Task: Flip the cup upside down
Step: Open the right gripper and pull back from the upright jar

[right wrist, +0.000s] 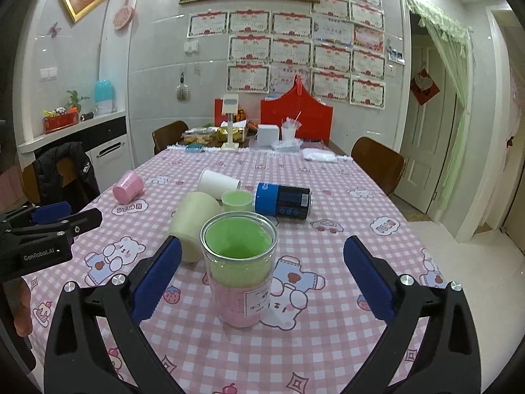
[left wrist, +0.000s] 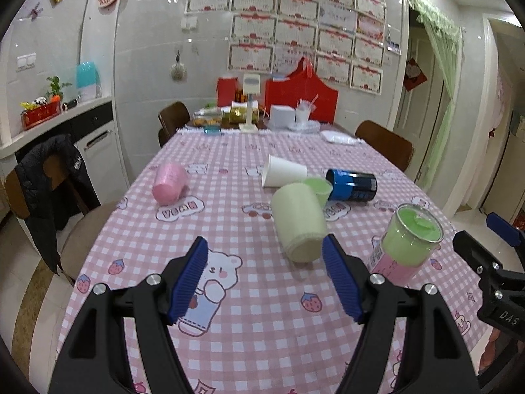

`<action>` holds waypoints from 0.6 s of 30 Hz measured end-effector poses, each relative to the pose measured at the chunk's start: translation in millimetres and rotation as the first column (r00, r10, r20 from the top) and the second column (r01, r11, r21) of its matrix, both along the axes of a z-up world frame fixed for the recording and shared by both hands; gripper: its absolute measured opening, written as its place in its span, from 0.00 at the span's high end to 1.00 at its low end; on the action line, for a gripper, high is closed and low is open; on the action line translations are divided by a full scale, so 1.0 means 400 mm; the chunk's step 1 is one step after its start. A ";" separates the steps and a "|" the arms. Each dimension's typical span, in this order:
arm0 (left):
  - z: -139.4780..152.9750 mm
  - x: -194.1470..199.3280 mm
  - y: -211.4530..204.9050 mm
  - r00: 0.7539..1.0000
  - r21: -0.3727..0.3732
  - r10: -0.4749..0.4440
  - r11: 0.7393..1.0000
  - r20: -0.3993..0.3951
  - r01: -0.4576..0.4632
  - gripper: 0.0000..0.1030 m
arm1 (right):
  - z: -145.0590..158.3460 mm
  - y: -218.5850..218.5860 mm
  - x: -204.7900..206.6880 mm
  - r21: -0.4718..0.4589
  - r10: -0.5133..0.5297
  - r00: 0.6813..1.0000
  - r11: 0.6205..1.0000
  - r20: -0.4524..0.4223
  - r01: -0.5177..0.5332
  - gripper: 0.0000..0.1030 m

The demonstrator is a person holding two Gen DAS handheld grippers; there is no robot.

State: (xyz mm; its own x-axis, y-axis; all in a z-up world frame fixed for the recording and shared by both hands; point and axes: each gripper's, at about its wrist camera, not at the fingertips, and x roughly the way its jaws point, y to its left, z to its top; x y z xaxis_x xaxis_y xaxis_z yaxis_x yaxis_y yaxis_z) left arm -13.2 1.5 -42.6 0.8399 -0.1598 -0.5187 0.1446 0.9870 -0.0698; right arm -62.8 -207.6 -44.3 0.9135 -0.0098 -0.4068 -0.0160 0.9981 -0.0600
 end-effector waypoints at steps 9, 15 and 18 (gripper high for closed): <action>0.026 -0.056 -0.001 0.991 0.011 0.033 0.999 0.127 -0.035 0.29 | 0.007 -0.004 -0.033 -0.008 0.000 0.996 1.000 0.086 0.001 0.07; 0.039 -0.096 0.001 0.973 0.007 0.046 0.999 0.227 -0.049 0.25 | 0.008 -0.006 -0.047 -0.016 -0.003 0.991 1.000 0.132 0.005 0.07; 0.051 -0.126 0.001 0.953 0.010 0.053 0.998 0.300 -0.059 0.24 | 0.009 -0.008 -0.048 -0.011 0.000 0.990 1.000 0.144 0.002 0.07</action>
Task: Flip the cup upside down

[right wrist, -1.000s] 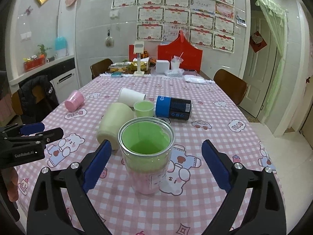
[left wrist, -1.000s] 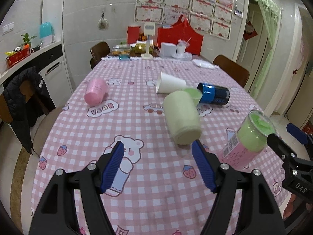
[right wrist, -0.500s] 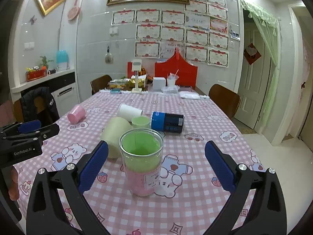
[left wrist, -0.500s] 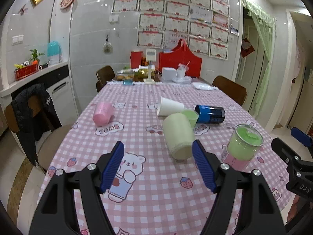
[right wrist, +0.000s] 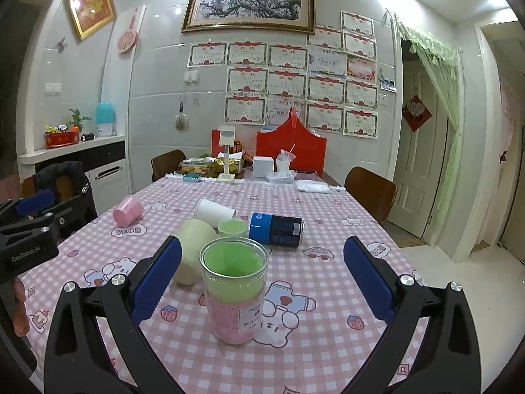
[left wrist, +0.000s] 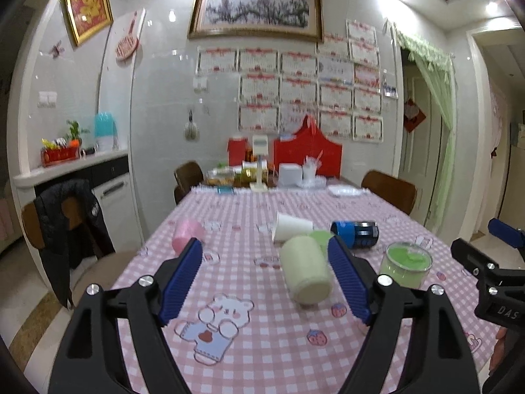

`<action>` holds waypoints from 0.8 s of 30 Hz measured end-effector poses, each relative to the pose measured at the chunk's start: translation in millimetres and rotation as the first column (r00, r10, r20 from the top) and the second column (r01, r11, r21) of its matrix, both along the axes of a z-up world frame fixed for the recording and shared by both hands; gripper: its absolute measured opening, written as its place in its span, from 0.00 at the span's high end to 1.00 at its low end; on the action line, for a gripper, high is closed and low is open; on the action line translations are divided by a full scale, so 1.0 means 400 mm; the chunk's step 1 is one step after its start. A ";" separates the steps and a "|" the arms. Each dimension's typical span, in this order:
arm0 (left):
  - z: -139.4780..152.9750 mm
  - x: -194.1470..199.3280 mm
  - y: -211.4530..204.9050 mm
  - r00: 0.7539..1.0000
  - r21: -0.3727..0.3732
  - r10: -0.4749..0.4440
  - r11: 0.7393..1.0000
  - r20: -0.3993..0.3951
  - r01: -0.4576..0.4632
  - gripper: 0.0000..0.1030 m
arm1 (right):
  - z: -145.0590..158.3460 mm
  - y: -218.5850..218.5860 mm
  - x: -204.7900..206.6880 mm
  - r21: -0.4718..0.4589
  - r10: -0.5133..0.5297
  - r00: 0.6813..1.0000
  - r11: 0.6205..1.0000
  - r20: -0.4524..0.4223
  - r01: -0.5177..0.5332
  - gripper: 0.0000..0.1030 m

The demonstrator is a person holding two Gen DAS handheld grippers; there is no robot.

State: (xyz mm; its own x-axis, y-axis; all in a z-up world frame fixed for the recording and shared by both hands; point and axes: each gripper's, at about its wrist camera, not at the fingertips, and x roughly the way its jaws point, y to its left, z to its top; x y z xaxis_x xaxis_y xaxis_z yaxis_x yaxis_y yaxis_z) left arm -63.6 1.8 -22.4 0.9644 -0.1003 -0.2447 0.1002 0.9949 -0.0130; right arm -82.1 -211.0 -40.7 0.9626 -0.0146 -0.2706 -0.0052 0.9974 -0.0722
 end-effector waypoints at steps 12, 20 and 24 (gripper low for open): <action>0.007 -0.029 -0.006 0.996 0.023 0.015 1.000 0.084 -0.017 0.19 | -0.006 0.010 -0.009 -0.004 0.020 0.998 1.000 0.060 -0.020 0.07; 0.003 -0.022 -0.002 0.996 0.024 0.024 0.999 0.092 -0.026 0.18 | -0.013 0.002 -0.007 0.009 0.015 0.998 1.000 0.062 -0.016 0.07; 0.002 -0.020 -0.001 0.995 0.025 0.029 0.999 0.094 -0.032 0.18 | -0.013 -0.002 -0.007 0.013 0.009 0.998 1.000 0.067 -0.010 0.07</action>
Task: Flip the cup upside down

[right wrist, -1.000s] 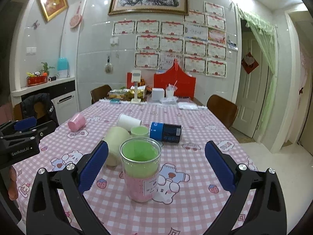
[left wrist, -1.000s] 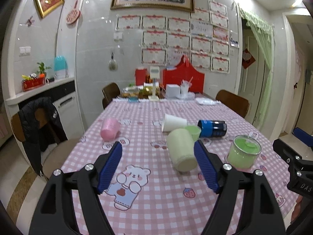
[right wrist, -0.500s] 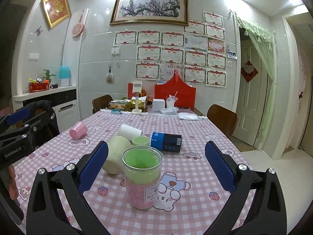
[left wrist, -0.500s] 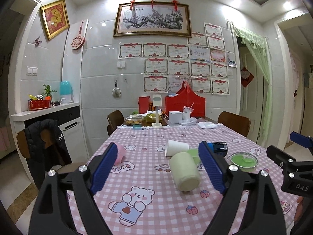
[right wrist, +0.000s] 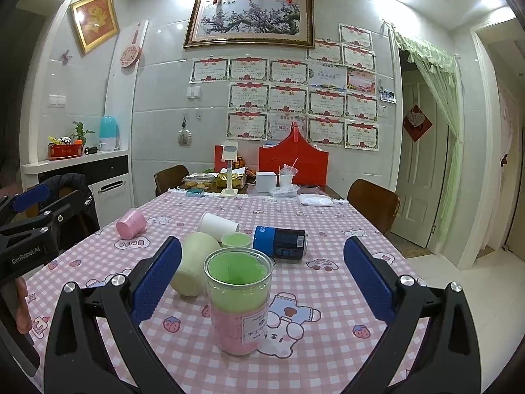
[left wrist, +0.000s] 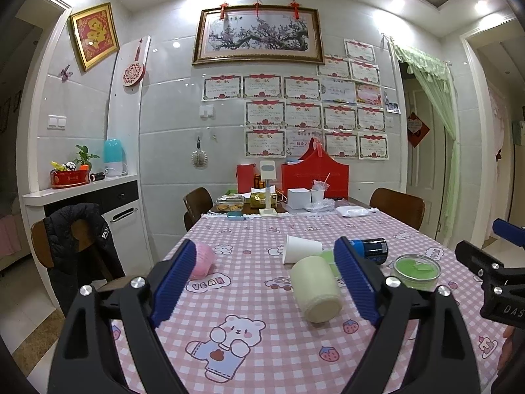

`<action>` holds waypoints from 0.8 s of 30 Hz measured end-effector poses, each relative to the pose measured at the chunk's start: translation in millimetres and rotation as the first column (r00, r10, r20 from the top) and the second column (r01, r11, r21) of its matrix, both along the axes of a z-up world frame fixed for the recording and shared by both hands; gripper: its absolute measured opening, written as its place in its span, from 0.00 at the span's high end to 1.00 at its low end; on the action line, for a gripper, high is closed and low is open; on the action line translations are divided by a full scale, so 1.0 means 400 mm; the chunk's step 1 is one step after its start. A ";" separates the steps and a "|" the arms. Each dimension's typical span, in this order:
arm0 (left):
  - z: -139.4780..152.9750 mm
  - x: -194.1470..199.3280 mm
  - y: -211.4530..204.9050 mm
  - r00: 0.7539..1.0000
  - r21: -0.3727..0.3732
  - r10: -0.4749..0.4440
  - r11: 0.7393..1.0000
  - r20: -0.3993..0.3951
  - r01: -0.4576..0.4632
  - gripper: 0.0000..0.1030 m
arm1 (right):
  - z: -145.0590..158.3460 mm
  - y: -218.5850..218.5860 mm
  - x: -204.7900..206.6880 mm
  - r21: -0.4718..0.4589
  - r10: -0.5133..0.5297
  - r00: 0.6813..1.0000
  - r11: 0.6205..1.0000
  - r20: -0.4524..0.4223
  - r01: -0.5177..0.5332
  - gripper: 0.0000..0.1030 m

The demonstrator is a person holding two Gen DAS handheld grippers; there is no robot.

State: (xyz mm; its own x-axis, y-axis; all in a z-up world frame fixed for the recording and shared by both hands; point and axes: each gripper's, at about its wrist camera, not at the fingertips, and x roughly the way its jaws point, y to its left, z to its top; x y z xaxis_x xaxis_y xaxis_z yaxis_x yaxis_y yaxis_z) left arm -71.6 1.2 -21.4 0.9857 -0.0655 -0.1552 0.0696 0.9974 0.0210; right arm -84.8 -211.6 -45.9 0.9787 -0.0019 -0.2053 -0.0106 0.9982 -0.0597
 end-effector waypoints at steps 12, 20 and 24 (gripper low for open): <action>-0.006 0.010 0.004 1.000 -0.002 0.009 1.000 -0.006 -0.009 0.18 | -0.006 0.003 0.005 -0.001 0.002 1.000 1.000 -0.011 -0.002 0.07; -0.012 0.013 0.011 1.000 -0.006 0.016 1.000 -0.005 -0.016 0.18 | -0.006 0.008 0.010 -0.005 0.000 1.000 1.000 -0.017 0.000 0.07; -0.012 0.013 0.009 1.000 -0.006 0.015 1.000 -0.005 -0.015 0.18 | -0.005 0.009 0.013 -0.001 -0.004 1.000 1.000 -0.016 0.004 0.07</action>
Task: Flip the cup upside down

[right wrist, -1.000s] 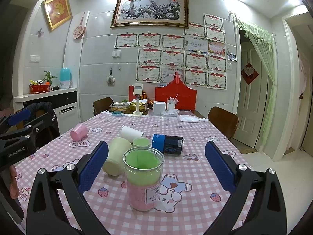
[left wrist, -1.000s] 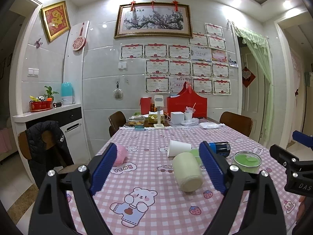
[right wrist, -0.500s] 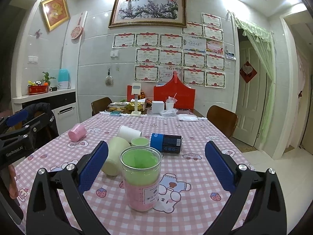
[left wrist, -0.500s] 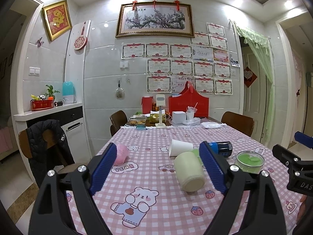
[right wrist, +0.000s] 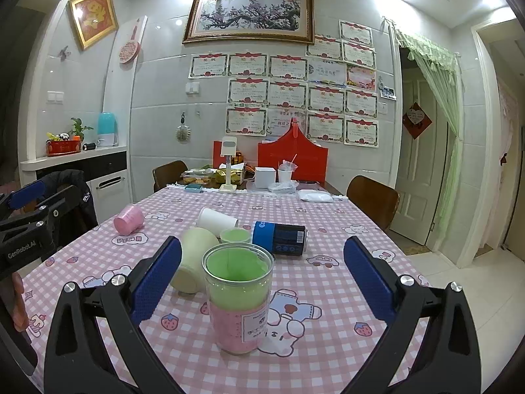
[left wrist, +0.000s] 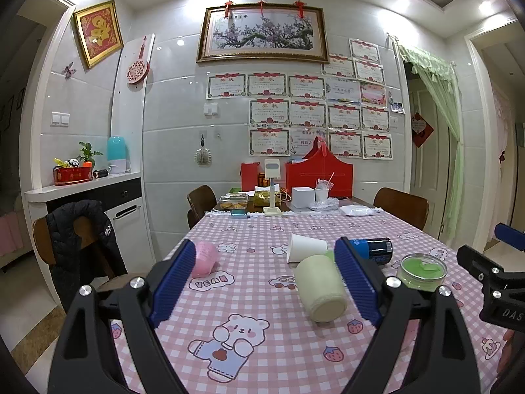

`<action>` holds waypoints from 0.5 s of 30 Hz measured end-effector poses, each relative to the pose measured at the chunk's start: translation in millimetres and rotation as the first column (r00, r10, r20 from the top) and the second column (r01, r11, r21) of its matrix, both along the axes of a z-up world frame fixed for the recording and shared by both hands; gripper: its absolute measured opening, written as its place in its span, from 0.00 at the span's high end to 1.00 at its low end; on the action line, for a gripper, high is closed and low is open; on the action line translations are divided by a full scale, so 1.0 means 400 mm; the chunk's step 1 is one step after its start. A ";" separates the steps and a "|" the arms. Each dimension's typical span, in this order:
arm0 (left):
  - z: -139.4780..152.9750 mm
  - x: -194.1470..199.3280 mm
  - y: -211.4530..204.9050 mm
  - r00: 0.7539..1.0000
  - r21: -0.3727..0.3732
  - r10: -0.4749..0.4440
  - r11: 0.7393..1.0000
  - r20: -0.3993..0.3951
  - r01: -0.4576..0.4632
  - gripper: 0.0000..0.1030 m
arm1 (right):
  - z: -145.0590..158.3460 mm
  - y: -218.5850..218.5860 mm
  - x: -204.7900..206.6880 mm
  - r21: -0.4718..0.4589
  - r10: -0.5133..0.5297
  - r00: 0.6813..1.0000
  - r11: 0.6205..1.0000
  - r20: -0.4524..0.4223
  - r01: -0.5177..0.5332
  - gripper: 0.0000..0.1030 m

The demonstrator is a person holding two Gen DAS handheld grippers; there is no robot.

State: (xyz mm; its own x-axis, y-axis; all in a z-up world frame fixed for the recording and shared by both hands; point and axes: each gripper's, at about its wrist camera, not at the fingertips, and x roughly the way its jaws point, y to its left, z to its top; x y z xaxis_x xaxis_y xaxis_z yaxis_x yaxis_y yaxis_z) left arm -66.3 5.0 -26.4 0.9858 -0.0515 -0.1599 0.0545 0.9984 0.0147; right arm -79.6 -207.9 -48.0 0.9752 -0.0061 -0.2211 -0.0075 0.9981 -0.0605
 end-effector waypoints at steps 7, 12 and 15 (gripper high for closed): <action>-0.002 0.001 0.000 1.000 0.002 0.001 1.000 -0.001 -0.001 0.18 | 0.001 -0.002 0.000 -0.001 0.000 1.000 1.000 0.007 0.000 0.07; -0.003 0.002 0.001 1.000 0.003 0.002 1.000 -0.001 -0.002 0.18 | 0.004 -0.003 0.001 0.001 -0.002 1.000 1.000 0.013 0.002 0.07; -0.003 0.002 0.001 1.000 0.003 0.001 1.000 -0.002 -0.001 0.18 | 0.005 -0.003 0.003 0.001 -0.002 1.000 1.000 0.014 0.002 0.07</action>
